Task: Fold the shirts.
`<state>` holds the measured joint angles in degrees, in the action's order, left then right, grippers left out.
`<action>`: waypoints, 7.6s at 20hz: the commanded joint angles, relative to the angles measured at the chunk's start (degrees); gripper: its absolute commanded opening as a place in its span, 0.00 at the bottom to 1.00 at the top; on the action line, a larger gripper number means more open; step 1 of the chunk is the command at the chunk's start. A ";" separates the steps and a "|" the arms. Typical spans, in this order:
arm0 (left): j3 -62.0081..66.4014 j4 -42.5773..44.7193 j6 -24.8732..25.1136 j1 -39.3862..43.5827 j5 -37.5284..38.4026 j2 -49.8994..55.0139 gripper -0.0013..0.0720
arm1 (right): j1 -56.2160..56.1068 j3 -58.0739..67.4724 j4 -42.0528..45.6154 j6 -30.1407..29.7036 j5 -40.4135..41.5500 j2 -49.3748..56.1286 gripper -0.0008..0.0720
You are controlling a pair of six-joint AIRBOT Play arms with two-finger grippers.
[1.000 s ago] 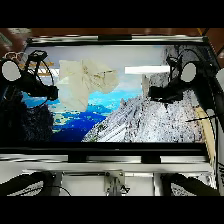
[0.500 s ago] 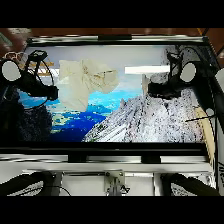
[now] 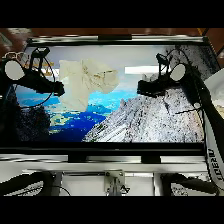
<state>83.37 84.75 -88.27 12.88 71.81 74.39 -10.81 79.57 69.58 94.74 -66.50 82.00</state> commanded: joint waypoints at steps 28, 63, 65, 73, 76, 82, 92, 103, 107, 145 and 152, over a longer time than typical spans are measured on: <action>33.64 -5.09 4.37 -3.63 5.79 41.00 0.09 | 0.00 0.00 -2.60 1.64 -7.96 0.39 0.62; 11.13 -9.07 7.50 3.98 -5.09 19.80 0.78 | -0.04 0.11 -10.78 1.07 15.63 4.02 0.82; 11.10 -9.03 10.84 5.25 -5.33 20.92 0.78 | -1.22 0.11 -11.67 -2.40 15.72 6.25 0.82; 11.06 -9.09 12.81 5.68 -8.02 25.70 0.78 | -7.06 0.11 -21.20 -7.15 28.55 12.26 0.82; 11.04 -9.03 12.83 5.70 -9.33 26.91 0.78 | -9.16 0.11 -21.22 -8.00 31.87 12.94 0.82; 11.17 -6.71 12.81 3.15 -6.69 25.53 0.09 | -14.60 0.11 -23.12 -8.00 34.53 16.50 0.82; 11.13 -8.07 14.67 5.03 -1.44 20.92 0.09 | -17.94 0.11 -27.23 -9.29 45.35 16.90 0.82; 11.13 -9.33 16.72 5.35 -3.23 17.75 0.09 | -17.64 0.11 -31.23 -4.94 48.96 20.76 0.82; 11.13 -10.27 16.72 5.35 -3.23 16.31 0.09 | -17.64 0.11 -33.75 -4.76 48.09 21.73 0.69; -4.94 3.76 2.54 -6.01 2.12 -3.96 0.93 | -27.45 -0.72 0.22 0.55 5.60 2.78 0.16; -10.32 2.34 3.54 5.92 4.11 -9.42 0.82 | -27.47 -0.72 0.37 0.55 6.86 2.78 0.16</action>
<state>75.18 85.84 -85.58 13.43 77.19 65.87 -38.22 78.81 69.91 95.22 -60.80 84.73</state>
